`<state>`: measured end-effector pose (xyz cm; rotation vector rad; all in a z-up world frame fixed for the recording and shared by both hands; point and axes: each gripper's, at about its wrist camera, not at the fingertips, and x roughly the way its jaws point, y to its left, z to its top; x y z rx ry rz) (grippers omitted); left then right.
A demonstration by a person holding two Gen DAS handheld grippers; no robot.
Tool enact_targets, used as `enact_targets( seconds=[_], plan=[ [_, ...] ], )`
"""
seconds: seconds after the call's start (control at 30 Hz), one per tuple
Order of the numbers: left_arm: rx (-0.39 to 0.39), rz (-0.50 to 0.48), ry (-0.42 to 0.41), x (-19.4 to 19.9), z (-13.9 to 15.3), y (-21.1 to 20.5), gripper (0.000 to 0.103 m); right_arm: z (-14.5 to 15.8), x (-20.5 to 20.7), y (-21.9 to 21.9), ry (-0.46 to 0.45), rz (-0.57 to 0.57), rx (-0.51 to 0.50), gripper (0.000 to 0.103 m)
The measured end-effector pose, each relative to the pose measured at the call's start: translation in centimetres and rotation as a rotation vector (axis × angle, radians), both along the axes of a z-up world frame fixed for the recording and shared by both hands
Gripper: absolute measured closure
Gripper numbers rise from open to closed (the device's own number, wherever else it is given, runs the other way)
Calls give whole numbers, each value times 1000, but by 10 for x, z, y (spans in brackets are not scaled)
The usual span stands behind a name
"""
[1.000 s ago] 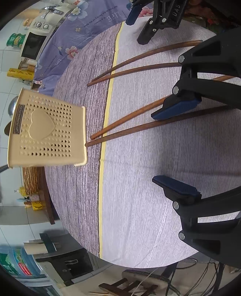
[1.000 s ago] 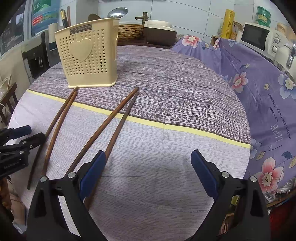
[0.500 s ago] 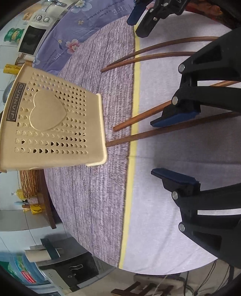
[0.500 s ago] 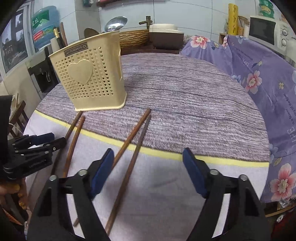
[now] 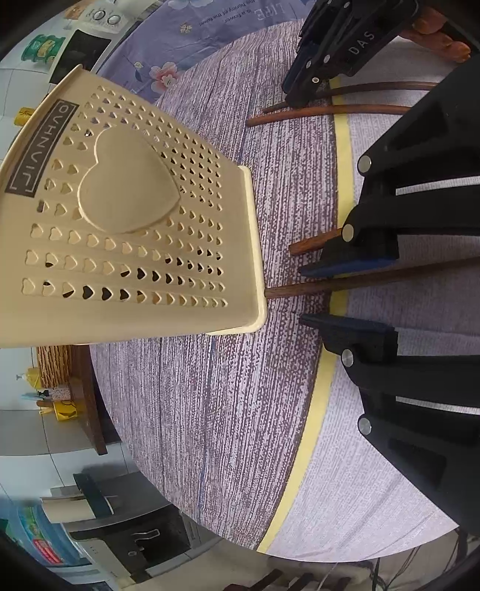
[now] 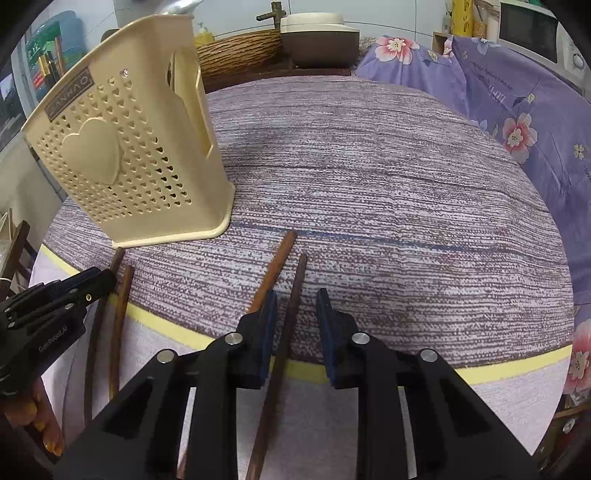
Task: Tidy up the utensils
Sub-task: 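Grasp a brown chopstick with the left tool while the right tool grasps another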
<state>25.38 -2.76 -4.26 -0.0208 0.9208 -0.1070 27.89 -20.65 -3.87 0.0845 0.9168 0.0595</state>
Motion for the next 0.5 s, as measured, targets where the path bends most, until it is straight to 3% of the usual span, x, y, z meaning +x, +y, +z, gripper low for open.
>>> enact_targets(
  seconds=[0.2,0.5],
  plan=[
    [6,13,-3,3,0,-3,94,1,11,-4,-1,-12,-6,94],
    [-20,22,-7,3,1,-2,95,-1,10,-11,-14,-12,48,95]
  ],
)
